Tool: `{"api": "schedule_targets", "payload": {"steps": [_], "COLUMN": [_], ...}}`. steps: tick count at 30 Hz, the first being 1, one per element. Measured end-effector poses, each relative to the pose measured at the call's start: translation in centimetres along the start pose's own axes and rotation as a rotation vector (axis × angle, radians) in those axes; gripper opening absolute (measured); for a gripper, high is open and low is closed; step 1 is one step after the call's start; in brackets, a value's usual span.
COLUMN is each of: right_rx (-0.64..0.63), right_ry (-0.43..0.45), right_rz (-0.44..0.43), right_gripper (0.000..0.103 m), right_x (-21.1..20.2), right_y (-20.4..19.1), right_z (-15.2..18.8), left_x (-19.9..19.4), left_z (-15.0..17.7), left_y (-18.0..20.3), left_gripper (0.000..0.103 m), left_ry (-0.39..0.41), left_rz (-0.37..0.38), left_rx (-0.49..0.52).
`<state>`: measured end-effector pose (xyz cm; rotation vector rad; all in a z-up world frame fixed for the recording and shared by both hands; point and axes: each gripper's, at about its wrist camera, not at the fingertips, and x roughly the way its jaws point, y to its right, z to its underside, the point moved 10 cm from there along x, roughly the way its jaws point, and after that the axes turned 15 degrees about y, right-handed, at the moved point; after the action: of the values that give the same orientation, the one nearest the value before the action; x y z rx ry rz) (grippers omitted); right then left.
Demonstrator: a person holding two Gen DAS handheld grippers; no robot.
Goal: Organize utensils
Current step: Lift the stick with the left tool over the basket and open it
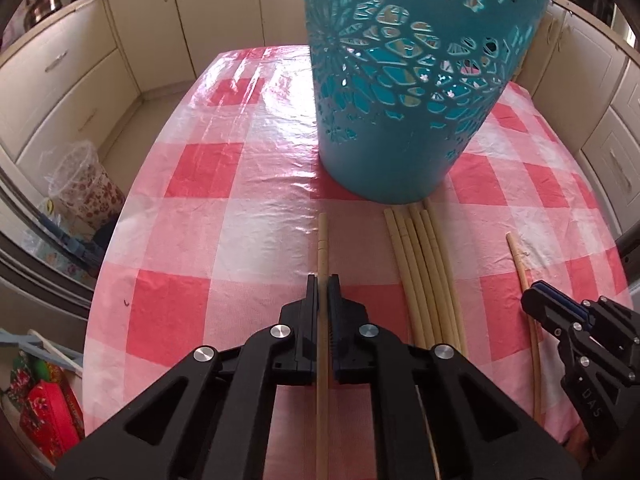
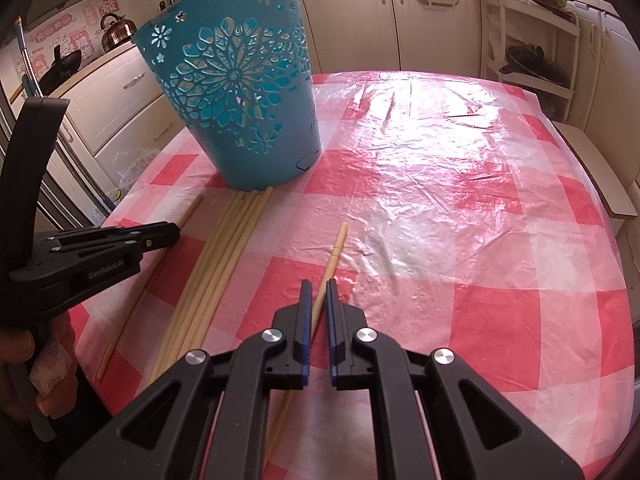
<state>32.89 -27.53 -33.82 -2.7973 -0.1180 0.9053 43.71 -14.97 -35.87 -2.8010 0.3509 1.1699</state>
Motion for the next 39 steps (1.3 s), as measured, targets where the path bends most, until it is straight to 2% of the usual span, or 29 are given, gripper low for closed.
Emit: {"api": "schedule_targets", "payload": {"steps": [4, 8, 20, 24, 32, 39], "right_rx": [-0.013, -0.016, -0.041, -0.033, -0.041, -0.036], "right_ry": [0.017, 0.023, 0.034, 0.036, 0.037, 0.036], "right_rz": [0.002, 0.005, 0.037, 0.032, 0.034, 0.029], "right_gripper": [0.007, 0.007, 0.007, 0.007, 0.007, 0.007], "right_x": [-0.1, -0.1, -0.7, -0.6, -0.6, -0.6], "right_y": [-0.1, -0.2, -0.5, -0.3, -0.3, -0.3], "right_z": [0.1, 0.1, 0.3, 0.3, 0.2, 0.2], "left_x": [-1.7, -5.3, -15.8, -17.7, -19.9, -21.5], "left_z": [0.4, -0.3, -5.3, -6.7, -8.8, -14.1], "left_y": [-1.1, -2.0, -2.2, -1.6, -0.8, -1.8], "left_gripper": [0.005, 0.005, 0.005, 0.005, 0.005, 0.005], "left_ry": [0.029, 0.113, 0.406, 0.470, 0.537, 0.655], "left_rz": [0.012, 0.030, 0.008, 0.012, 0.045, 0.081], "left_rx": [-0.063, -0.116, -0.106, -0.098, -0.124, -0.210]}}
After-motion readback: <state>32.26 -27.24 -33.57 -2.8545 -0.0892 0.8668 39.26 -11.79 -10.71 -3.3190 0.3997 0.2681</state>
